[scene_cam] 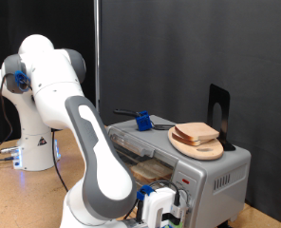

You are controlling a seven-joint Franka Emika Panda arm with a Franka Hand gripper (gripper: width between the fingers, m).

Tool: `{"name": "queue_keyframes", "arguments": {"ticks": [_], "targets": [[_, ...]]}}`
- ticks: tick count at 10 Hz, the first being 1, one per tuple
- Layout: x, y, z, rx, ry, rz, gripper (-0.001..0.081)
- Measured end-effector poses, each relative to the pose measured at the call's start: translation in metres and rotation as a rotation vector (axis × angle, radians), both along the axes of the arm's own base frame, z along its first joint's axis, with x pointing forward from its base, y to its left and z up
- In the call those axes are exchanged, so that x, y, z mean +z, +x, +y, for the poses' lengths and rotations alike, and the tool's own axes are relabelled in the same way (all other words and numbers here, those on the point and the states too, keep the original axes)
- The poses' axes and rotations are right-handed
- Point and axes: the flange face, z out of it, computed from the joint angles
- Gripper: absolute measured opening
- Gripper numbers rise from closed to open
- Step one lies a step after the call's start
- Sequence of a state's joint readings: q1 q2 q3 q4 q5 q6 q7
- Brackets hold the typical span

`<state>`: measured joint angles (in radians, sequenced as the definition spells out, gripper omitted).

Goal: Make a piece of toast with the oven

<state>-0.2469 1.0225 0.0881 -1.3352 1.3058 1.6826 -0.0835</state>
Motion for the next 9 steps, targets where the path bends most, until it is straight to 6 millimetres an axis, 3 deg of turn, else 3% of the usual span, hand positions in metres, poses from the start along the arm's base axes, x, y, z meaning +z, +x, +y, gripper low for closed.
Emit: {"name": "queue_keyframes", "arguments": {"ticks": [4, 6, 7, 9], "targets": [[0.0, -0.002, -0.001, 0.001, -0.008, -0.011, 0.0799], [0.0, -0.01, -0.007, 0.019, -0.036, 0.006, 0.0799], [0.01, -0.022, -0.009, 0.038, -0.041, 0.022, 0.0799], [0.006, -0.021, -0.009, 0.027, -0.039, 0.008, 0.0799]]}}
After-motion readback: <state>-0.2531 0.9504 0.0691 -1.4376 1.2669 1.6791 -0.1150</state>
